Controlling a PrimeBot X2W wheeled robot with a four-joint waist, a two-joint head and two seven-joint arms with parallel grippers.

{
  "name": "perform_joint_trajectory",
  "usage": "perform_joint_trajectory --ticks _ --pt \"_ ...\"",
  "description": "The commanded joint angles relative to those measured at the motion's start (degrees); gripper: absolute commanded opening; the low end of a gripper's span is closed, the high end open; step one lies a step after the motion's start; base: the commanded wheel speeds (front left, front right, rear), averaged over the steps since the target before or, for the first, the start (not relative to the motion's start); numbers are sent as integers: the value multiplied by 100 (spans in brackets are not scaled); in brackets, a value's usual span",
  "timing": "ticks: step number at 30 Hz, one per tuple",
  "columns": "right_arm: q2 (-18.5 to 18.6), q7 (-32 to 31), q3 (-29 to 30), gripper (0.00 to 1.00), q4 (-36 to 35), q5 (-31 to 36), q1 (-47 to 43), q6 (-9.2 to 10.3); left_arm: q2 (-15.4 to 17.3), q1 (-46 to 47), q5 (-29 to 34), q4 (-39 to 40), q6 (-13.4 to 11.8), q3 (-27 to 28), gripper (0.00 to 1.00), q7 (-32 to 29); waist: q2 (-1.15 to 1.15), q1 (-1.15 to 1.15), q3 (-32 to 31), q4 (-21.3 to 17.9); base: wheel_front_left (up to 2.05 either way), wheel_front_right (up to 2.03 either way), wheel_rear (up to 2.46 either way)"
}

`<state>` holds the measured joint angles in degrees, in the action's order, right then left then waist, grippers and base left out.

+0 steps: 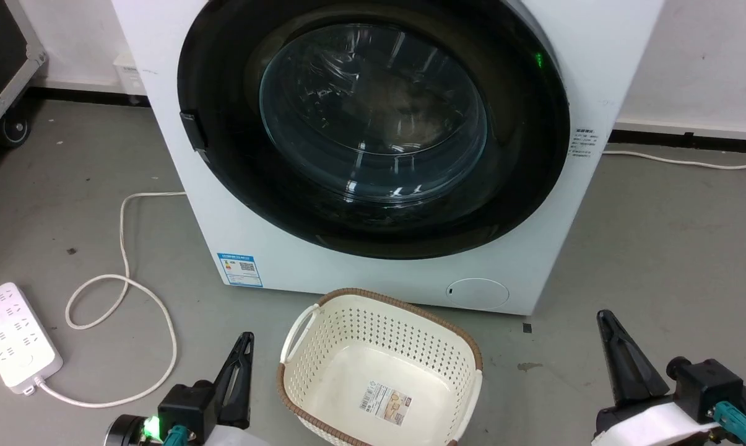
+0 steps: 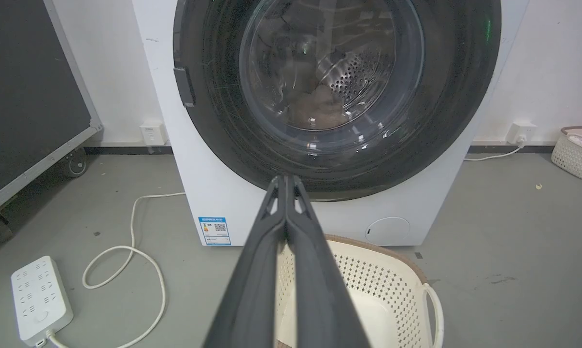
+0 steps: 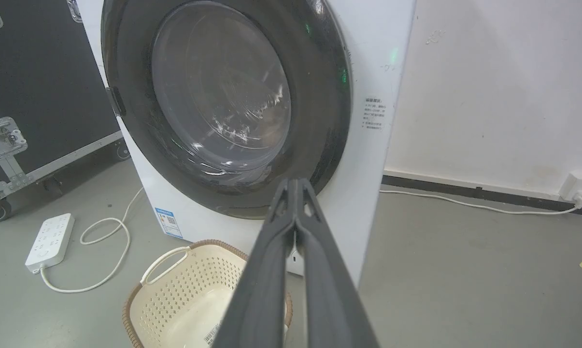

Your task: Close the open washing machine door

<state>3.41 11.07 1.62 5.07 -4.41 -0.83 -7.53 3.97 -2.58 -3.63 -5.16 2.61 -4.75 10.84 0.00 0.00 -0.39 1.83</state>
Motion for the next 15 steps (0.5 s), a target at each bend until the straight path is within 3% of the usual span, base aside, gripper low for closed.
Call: perform_joint_trajectory --ticks 1,15 --pt "-15 -50 -6 0 -51 44 22 1 -24 59 29 36 -34 26 0 -33 0 0 1 -3 0 0 0" --pt "-21 -215 -31 0 -122 106 32 2 -37 90 81 111 -70 96 0 -197 0 0 7 -31 0 0 0"
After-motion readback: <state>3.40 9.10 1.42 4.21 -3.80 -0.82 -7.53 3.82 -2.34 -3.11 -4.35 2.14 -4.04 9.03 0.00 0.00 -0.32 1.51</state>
